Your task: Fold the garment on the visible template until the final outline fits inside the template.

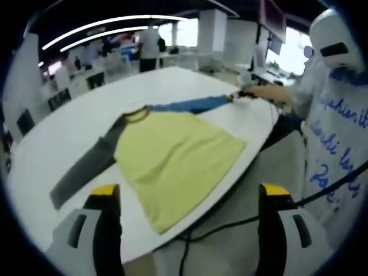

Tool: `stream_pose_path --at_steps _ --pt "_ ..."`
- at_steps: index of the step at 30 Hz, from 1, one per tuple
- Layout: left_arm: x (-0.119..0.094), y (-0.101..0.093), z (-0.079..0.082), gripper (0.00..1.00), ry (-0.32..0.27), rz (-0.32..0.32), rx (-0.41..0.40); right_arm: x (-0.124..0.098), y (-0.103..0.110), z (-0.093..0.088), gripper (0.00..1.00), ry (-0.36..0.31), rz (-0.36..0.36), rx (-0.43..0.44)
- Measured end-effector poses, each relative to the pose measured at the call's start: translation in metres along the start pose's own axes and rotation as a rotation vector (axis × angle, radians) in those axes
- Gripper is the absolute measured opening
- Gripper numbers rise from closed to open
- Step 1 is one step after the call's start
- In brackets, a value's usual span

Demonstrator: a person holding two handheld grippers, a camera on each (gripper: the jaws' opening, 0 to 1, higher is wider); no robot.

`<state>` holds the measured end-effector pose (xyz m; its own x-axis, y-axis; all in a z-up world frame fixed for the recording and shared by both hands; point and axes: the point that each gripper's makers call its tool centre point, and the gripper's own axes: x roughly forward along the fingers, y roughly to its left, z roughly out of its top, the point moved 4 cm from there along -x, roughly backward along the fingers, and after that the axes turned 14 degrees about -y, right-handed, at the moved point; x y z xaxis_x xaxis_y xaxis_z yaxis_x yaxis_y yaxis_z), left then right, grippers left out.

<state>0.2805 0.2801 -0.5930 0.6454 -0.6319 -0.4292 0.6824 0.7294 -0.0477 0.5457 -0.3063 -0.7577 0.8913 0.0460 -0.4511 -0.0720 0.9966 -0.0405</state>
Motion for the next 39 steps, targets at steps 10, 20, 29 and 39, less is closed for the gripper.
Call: stream_pose_path --at_steps 10,20,29,39 --pt "-0.0007 -0.0003 0.001 0.95 -0.005 0.003 -0.002 -0.004 0.004 0.0013 0.14 0.001 -0.002 -0.006" --pt "-0.0035 0.001 0.001 0.94 -0.014 0.006 -0.01 -0.0019 0.0082 0.0024 0.08 0.006 0.007 -0.028" --pt "-0.0041 0.0017 0.0013 0.94 -0.015 0.009 -0.007 0.0007 0.0062 0.0022 0.06 0.009 0.006 -0.036" --pt "-0.0049 0.0027 0.0034 0.94 -0.022 0.011 -0.005 0.002 0.0102 0.0038 0.04 0.017 0.004 -0.093"
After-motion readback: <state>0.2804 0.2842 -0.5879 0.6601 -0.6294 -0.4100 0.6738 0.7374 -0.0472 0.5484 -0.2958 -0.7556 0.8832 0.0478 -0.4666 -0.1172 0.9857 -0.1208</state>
